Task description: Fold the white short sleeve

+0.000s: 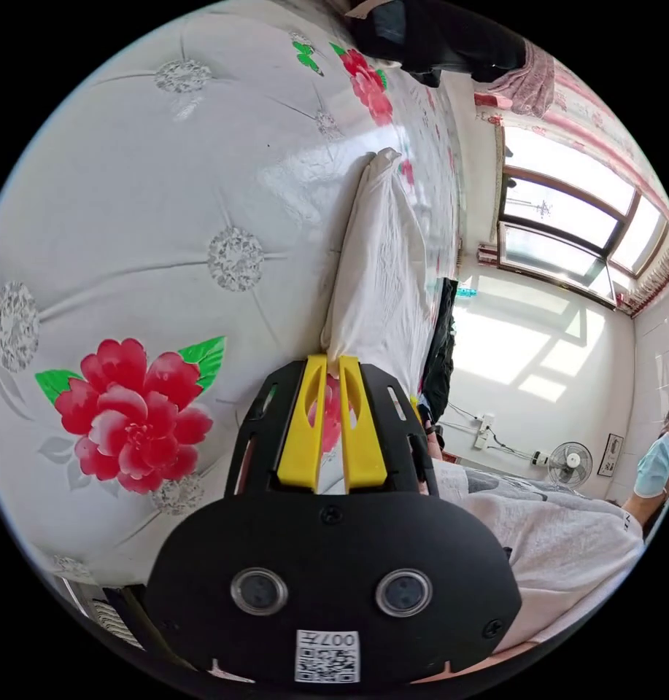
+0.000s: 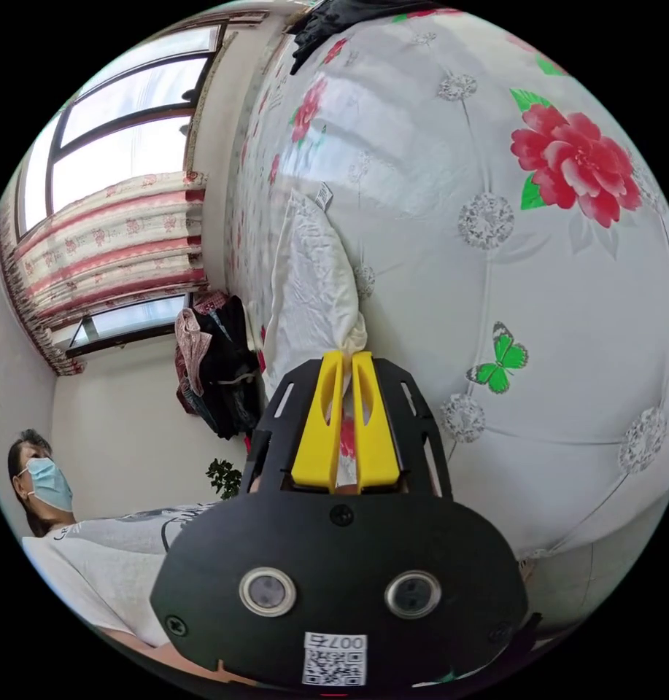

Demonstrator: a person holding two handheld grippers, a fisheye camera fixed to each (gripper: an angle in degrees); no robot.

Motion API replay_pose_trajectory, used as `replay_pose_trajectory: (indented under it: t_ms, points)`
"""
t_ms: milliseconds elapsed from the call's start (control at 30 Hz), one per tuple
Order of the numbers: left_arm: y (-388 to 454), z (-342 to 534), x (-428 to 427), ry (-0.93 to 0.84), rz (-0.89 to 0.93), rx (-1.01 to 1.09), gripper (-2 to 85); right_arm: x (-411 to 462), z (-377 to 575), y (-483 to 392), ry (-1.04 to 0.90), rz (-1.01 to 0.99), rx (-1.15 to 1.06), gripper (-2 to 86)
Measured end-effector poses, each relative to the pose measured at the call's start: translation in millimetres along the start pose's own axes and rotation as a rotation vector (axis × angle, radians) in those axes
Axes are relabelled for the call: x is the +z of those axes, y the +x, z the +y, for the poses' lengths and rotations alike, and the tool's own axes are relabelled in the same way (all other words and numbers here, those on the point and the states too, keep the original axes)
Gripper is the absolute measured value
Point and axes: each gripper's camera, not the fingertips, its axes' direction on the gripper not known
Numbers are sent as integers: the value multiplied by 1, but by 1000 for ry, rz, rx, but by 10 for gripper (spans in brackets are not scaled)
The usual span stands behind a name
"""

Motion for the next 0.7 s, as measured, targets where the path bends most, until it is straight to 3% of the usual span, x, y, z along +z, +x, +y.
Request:
replay_pose_trajectory:
  t_ms: [233,433,700]
  points:
    - [19,13,-7,-13,-106,118,62,9,4,2,-27,23,34,0]
    - [84,13,-29,70,-210,365,72,11,0,3,-55,33,27,0]
    - [177,-65,114,-145,-240,666,72,11,-1,-2,-34,22,37,0]
